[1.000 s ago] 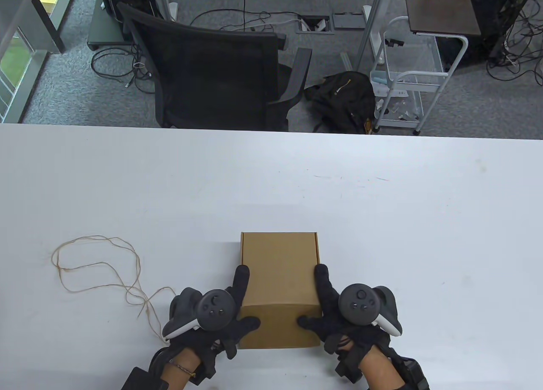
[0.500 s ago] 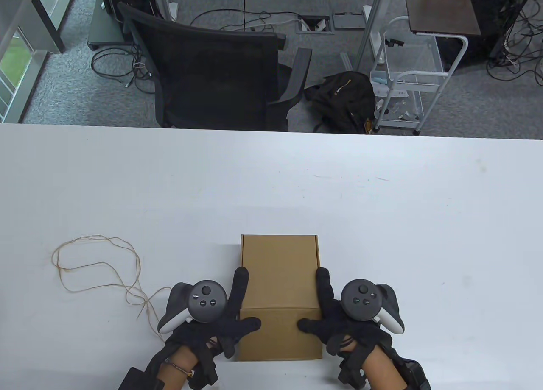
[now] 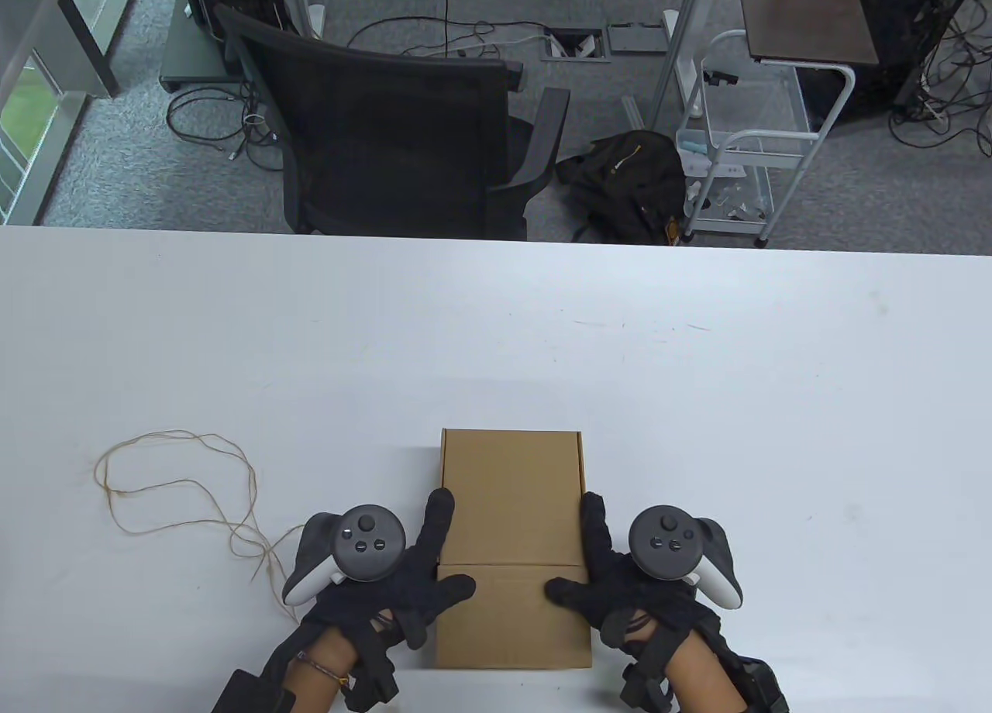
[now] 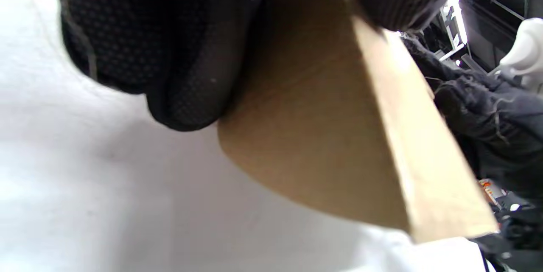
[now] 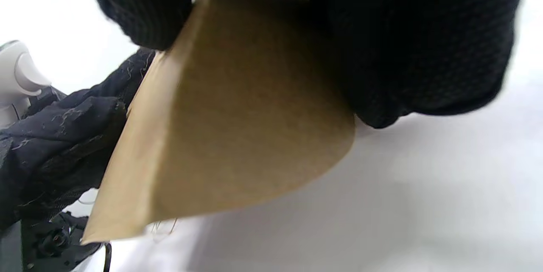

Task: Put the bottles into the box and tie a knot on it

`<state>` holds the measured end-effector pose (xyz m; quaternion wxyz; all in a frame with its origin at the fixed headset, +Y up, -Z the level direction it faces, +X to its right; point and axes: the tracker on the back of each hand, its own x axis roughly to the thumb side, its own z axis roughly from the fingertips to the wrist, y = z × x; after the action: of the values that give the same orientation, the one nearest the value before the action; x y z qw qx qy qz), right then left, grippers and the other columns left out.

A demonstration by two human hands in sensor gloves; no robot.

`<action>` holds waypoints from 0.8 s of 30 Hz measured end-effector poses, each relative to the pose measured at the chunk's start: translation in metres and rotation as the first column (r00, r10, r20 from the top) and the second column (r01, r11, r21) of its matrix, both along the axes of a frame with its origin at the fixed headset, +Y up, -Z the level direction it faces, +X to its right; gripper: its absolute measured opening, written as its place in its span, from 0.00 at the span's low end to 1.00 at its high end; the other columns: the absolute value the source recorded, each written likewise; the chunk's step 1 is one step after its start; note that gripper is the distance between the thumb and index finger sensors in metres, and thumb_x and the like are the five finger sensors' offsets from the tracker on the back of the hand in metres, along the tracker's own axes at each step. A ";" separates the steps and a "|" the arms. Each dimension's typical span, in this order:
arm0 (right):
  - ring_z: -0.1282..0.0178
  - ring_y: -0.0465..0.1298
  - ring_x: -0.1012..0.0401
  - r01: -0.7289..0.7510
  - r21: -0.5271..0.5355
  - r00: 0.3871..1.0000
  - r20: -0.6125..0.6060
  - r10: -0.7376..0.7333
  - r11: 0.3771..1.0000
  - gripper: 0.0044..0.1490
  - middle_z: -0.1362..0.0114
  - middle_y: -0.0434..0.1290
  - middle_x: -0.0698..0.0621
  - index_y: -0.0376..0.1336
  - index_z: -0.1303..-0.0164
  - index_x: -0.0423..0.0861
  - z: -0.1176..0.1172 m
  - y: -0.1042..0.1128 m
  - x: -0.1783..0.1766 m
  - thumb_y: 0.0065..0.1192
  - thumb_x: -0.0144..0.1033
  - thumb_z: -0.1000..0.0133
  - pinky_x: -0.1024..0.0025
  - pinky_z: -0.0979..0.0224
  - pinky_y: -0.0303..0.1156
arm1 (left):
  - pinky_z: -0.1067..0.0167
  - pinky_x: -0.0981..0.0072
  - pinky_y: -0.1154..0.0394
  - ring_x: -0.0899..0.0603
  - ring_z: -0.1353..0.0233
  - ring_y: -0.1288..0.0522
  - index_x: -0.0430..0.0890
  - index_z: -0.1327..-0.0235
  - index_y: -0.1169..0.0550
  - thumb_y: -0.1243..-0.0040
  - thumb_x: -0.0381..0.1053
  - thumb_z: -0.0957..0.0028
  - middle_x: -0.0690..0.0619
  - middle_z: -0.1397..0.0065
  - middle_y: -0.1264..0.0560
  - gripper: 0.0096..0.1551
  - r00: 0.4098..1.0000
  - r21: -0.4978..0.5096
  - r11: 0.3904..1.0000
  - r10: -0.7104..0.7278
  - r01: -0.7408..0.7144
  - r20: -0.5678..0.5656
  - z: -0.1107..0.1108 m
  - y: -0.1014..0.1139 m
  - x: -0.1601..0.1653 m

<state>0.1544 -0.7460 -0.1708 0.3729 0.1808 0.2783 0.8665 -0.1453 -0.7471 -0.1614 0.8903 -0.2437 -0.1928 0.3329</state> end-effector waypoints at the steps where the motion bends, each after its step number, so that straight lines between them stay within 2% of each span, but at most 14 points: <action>1: 0.51 0.81 0.33 -0.021 0.011 1.000 -0.003 0.021 1.000 0.65 0.41 0.67 0.13 0.21 0.32 0.34 0.002 0.001 -0.002 0.61 0.49 0.44 0.42 0.54 0.82 | 0.53 0.45 0.14 0.31 0.49 0.08 0.45 0.18 0.66 0.38 0.67 0.43 0.20 0.40 0.18 0.64 1.000 -0.008 1.000 0.001 -0.001 0.001 0.001 0.000 0.001; 2: 0.51 0.81 0.33 -0.015 0.048 1.000 -0.003 0.015 0.999 0.65 0.41 0.67 0.13 0.21 0.32 0.33 0.002 0.001 -0.003 0.61 0.49 0.44 0.42 0.54 0.82 | 0.52 0.44 0.14 0.31 0.47 0.09 0.45 0.19 0.66 0.38 0.67 0.43 0.19 0.39 0.19 0.65 1.000 0.004 1.000 -0.014 0.014 0.002 0.002 0.000 0.001; 4: 0.51 0.81 0.34 0.006 -0.008 1.000 -0.008 -0.006 1.000 0.65 0.42 0.67 0.13 0.20 0.33 0.33 0.001 -0.001 -0.001 0.60 0.48 0.44 0.43 0.54 0.82 | 0.52 0.45 0.14 0.31 0.48 0.09 0.44 0.19 0.66 0.39 0.68 0.43 0.20 0.39 0.18 0.65 1.000 0.007 1.000 -0.020 0.020 0.011 0.002 0.000 0.002; 6: 0.54 0.82 0.35 0.036 -0.003 0.999 0.010 -0.036 0.999 0.64 0.44 0.69 0.14 0.20 0.33 0.34 -0.002 -0.004 0.002 0.60 0.49 0.44 0.44 0.57 0.84 | 0.53 0.45 0.14 0.32 0.49 0.08 0.45 0.19 0.65 0.39 0.68 0.44 0.20 0.40 0.18 0.65 1.000 0.021 1.000 -0.005 0.005 -0.001 0.002 -0.001 0.002; 7: 0.54 0.83 0.35 0.047 -0.036 0.999 0.002 -0.047 0.998 0.64 0.44 0.69 0.14 0.20 0.33 0.34 -0.002 -0.004 0.002 0.60 0.49 0.44 0.44 0.58 0.84 | 0.54 0.46 0.13 0.33 0.50 0.08 0.45 0.19 0.65 0.39 0.69 0.44 0.20 0.42 0.17 0.65 1.000 0.011 1.000 -0.004 0.004 0.004 0.002 0.000 0.002; 8: 0.53 0.82 0.34 0.054 -0.050 0.998 0.025 -0.053 0.997 0.64 0.42 0.68 0.14 0.20 0.32 0.35 0.000 -0.004 0.003 0.60 0.48 0.44 0.43 0.56 0.83 | 0.53 0.46 0.13 0.32 0.49 0.08 0.45 0.19 0.66 0.39 0.69 0.44 0.20 0.41 0.18 0.66 1.000 -0.004 1.000 -0.001 0.001 0.012 0.002 0.000 0.002; 10: 0.50 0.80 0.32 0.046 -0.008 0.999 0.030 -0.046 0.999 0.64 0.41 0.67 0.14 0.21 0.31 0.36 0.000 -0.005 0.003 0.60 0.47 0.44 0.40 0.53 0.82 | 0.52 0.45 0.14 0.31 0.48 0.09 0.44 0.19 0.66 0.38 0.68 0.44 0.20 0.40 0.18 0.66 1.000 0.019 0.999 -0.027 0.027 0.004 0.004 0.000 0.004; 12: 0.49 0.79 0.31 0.033 -0.020 0.999 0.015 -0.032 0.999 0.64 0.40 0.66 0.13 0.20 0.33 0.35 0.001 -0.003 0.001 0.61 0.45 0.44 0.39 0.52 0.81 | 0.50 0.44 0.14 0.31 0.46 0.09 0.43 0.20 0.67 0.37 0.67 0.44 0.19 0.38 0.19 0.68 0.998 0.028 0.998 -0.058 0.058 0.017 0.005 0.002 0.006; 14: 0.51 0.81 0.33 -0.028 0.054 0.999 0.026 0.027 0.998 0.66 0.42 0.69 0.15 0.22 0.31 0.34 0.001 0.001 0.000 0.64 0.47 0.45 0.42 0.54 0.82 | 0.49 0.43 0.15 0.31 0.45 0.10 0.42 0.20 0.67 0.34 0.67 0.45 0.21 0.37 0.19 0.69 0.997 0.042 0.996 -0.082 0.081 0.005 0.006 0.003 0.007; 15: 0.52 0.82 0.35 -0.061 0.083 0.998 0.001 0.061 0.995 0.67 0.42 0.70 0.16 0.23 0.31 0.33 0.000 0.003 -0.002 0.66 0.47 0.46 0.43 0.54 0.83 | 0.50 0.44 0.15 0.32 0.46 0.09 0.42 0.19 0.65 0.34 0.67 0.46 0.22 0.38 0.18 0.69 0.994 0.087 0.990 -0.113 0.112 -0.002 0.006 0.004 0.008; 19: 0.53 0.83 0.36 -0.059 0.109 0.998 0.001 0.059 0.992 0.70 0.43 0.71 0.17 0.24 0.31 0.33 0.001 0.005 -0.003 0.73 0.44 0.49 0.44 0.55 0.83 | 0.53 0.45 0.14 0.34 0.49 0.08 0.40 0.19 0.62 0.31 0.66 0.49 0.24 0.41 0.15 0.70 0.992 0.142 0.982 -0.126 0.127 -0.017 0.008 0.006 0.010; 21: 0.52 0.83 0.36 -0.079 0.125 0.997 -0.010 0.081 0.989 0.68 0.43 0.70 0.17 0.25 0.28 0.39 0.003 0.007 -0.004 0.73 0.42 0.49 0.44 0.54 0.84 | 0.52 0.46 0.14 0.34 0.49 0.08 0.40 0.19 0.63 0.31 0.66 0.50 0.24 0.41 0.16 0.71 0.993 0.131 0.984 -0.120 0.120 -0.008 0.007 0.006 0.008; 24: 0.49 0.81 0.37 -0.124 0.156 0.991 -0.031 0.131 0.980 0.66 0.39 0.70 0.18 0.32 0.23 0.49 0.003 0.010 -0.005 0.77 0.38 0.52 0.44 0.50 0.82 | 0.52 0.46 0.14 0.34 0.48 0.08 0.44 0.17 0.62 0.27 0.66 0.52 0.25 0.40 0.16 0.72 0.993 0.138 0.984 -0.116 0.116 -0.003 0.004 0.005 0.006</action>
<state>0.1494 -0.7359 -0.1678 0.2957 0.2086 0.2292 0.9036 -0.1397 -0.7423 -0.1571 0.9223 -0.1934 -0.2030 0.2658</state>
